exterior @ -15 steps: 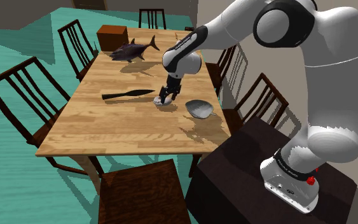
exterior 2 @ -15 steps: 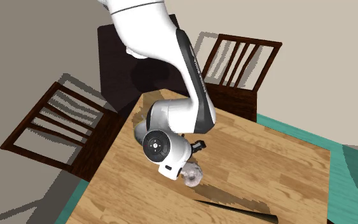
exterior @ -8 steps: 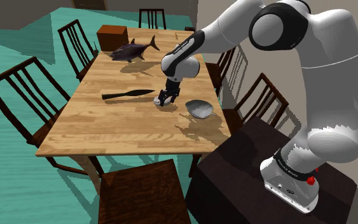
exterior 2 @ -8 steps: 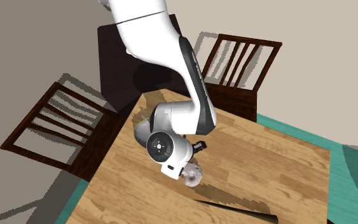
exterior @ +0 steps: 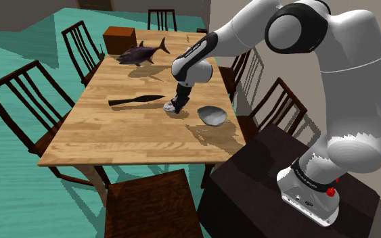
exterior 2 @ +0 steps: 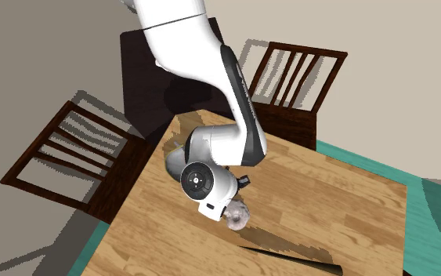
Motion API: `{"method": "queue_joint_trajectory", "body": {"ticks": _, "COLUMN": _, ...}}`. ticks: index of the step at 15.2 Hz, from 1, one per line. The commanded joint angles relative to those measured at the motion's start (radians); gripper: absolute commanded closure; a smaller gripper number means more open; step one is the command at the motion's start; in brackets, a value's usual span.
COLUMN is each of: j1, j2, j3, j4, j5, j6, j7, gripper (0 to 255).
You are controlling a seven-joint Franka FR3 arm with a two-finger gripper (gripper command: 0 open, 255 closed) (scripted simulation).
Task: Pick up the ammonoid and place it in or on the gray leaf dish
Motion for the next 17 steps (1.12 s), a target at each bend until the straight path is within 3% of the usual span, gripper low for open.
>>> {"method": "queue_joint_trajectory", "body": {"ticks": 1, "j1": 0.0, "j2": 0.0, "j3": 0.0, "j4": 0.0, "j5": 0.0, "j6": 0.0, "j7": 0.0, "gripper": 255}}
{"method": "queue_joint_trajectory", "body": {"ticks": 5, "j1": 0.0, "j2": 0.0, "j3": 0.0, "j4": 0.0, "j5": 0.0, "j6": 0.0, "j7": 0.0, "gripper": 255}}
{"method": "queue_joint_trajectory", "body": {"ticks": 6, "j1": 0.0, "j2": 0.0, "j3": 0.0, "j4": 0.0, "j5": 0.0, "j6": 0.0, "j7": 0.0, "gripper": 0}}
{"method": "queue_joint_trajectory", "body": {"ticks": 11, "j1": -0.089, "j2": 0.076, "j3": 0.047, "j4": 0.096, "j5": -0.232, "j6": 0.067, "j7": -0.583, "gripper": 0}}
{"method": "queue_joint_trajectory", "body": {"ticks": 12, "j1": -0.098, "j2": 0.085, "j3": 0.053, "j4": 0.108, "j5": -0.252, "j6": 0.074, "j7": -0.631, "gripper": 0}}
{"method": "queue_joint_trajectory", "body": {"ticks": 17, "j1": -0.092, "j2": 0.144, "j3": 0.056, "j4": 0.136, "j5": -0.251, "j6": 0.105, "j7": -0.631, "gripper": 0}}
